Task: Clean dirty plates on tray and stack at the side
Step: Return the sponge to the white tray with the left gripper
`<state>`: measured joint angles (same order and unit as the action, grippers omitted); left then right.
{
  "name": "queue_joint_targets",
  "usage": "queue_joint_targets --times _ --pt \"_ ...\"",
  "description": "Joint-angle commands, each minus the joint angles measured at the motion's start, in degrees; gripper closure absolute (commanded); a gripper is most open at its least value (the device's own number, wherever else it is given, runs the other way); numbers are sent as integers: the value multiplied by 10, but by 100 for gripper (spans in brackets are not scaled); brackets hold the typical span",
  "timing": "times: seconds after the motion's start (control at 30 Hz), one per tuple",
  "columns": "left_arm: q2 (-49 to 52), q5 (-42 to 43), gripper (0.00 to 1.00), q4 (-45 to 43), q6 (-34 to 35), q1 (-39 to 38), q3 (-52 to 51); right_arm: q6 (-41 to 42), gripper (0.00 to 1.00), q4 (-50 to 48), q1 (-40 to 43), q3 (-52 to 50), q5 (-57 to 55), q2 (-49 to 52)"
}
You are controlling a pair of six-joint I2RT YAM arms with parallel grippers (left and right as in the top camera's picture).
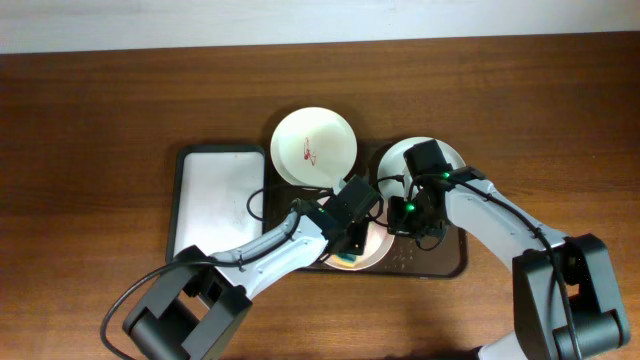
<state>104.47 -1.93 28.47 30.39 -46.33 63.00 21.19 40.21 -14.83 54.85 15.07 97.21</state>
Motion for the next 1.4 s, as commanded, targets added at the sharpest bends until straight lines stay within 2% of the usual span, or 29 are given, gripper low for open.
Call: queue_joint_targets --times 0.0,0.07,0.17,0.23,0.37,0.5,0.6,0.83,1.13,1.37 --pt "7 -23 100 -31 -157 3 -5 3 96 0 -2 -2 -3 -10" --pt "7 -3 100 -41 -197 3 -5 3 96 1 -2 -2 -3 -10" --pt "7 14 100 -40 -206 3 -5 3 96 1 -2 -2 -3 -10" --pt "7 36 100 -33 -239 3 -5 3 96 1 -2 -2 -3 -10" --pt "7 20 100 -22 -229 10 -5 3 96 1 -2 -2 -3 -9" --pt "-13 -25 100 -12 -175 25 -5 3 96 3 -2 -2 -3 -9" --pt "-58 -24 100 -7 -169 46 -5 3 89 3 -2 -2 -3 -10" --pt "-139 -24 100 32 -149 90 -5 3 86 3 -2 -2 -3 -6" --pt "-173 -5 100 109 -130 210 -5 1 86 -11 -2 -3 -3 15" --pt "-173 14 100 128 -130 306 -8 1 86 -13 -14 -3 2 47"
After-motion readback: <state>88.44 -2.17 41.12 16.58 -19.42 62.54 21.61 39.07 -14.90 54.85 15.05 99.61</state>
